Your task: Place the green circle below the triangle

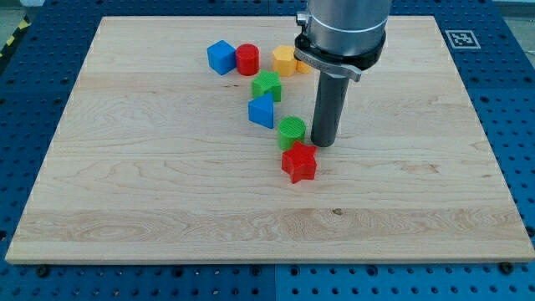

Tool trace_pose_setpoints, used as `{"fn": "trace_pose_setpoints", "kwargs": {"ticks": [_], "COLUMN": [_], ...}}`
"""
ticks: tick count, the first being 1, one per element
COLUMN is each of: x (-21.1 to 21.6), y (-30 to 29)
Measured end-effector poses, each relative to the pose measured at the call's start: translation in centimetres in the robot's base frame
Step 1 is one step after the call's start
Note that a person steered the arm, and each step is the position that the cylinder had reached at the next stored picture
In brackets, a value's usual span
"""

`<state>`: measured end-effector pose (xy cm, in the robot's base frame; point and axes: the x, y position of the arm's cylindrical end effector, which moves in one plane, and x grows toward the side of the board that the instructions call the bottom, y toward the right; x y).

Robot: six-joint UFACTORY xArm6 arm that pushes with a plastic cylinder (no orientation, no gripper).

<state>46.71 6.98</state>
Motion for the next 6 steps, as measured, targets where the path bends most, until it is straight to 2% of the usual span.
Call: {"fn": "trace_pose_setpoints", "kwargs": {"ticks": [4, 6], "x": [0.0, 0.2], "y": [-3.3, 2.8]}}
